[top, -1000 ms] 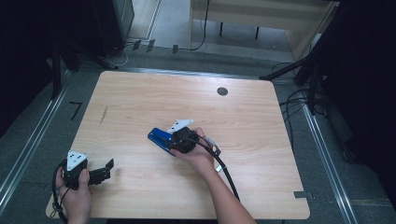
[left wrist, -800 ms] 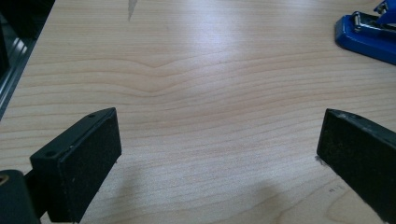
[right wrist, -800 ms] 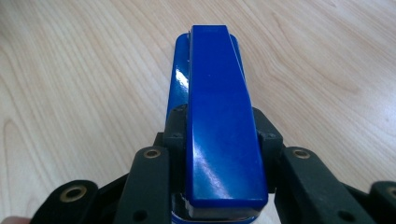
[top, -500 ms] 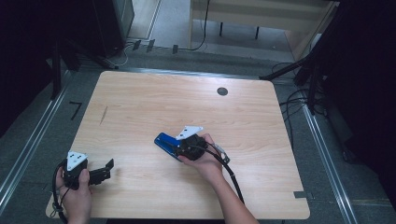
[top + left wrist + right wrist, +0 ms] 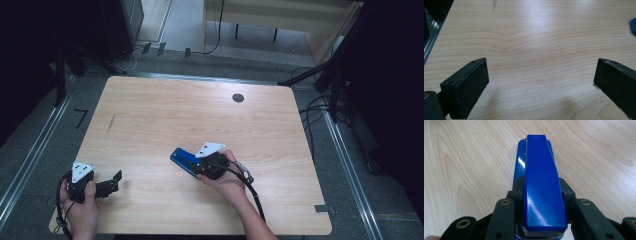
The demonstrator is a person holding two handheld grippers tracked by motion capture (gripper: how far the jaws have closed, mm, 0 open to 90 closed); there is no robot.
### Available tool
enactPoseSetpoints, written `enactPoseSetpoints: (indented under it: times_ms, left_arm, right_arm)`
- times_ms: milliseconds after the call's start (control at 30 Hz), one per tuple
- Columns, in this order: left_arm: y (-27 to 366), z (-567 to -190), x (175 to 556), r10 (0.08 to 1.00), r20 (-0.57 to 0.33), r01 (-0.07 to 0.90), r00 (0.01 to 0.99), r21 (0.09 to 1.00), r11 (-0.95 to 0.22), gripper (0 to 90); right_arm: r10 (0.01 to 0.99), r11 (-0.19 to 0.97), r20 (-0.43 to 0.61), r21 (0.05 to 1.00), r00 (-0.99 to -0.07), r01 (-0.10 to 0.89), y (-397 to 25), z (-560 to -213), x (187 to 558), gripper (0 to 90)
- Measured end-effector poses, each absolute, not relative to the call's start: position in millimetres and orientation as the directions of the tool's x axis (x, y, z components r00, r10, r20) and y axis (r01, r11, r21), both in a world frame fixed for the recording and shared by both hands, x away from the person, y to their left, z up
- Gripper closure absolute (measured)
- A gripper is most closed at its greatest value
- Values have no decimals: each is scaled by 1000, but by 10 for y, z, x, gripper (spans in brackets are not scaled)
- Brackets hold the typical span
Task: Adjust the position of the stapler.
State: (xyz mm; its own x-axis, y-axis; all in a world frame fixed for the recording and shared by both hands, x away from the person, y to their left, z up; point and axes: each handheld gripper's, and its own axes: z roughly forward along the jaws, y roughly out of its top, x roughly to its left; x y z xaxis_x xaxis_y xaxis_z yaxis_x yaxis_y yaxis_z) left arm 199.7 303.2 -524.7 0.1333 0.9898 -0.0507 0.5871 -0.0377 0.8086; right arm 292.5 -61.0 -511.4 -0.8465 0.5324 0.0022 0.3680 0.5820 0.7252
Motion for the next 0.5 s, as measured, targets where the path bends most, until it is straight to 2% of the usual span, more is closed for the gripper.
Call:
enactPoseSetpoints:
  times_ms: [500]
  left_arm:
    - [3032, -5246, 1996, 990, -50, 588, 133, 808, -38, 3]
  right_arm:
    - [522, 581, -11, 737, -853, 346, -796, -5153, 2698, 671]
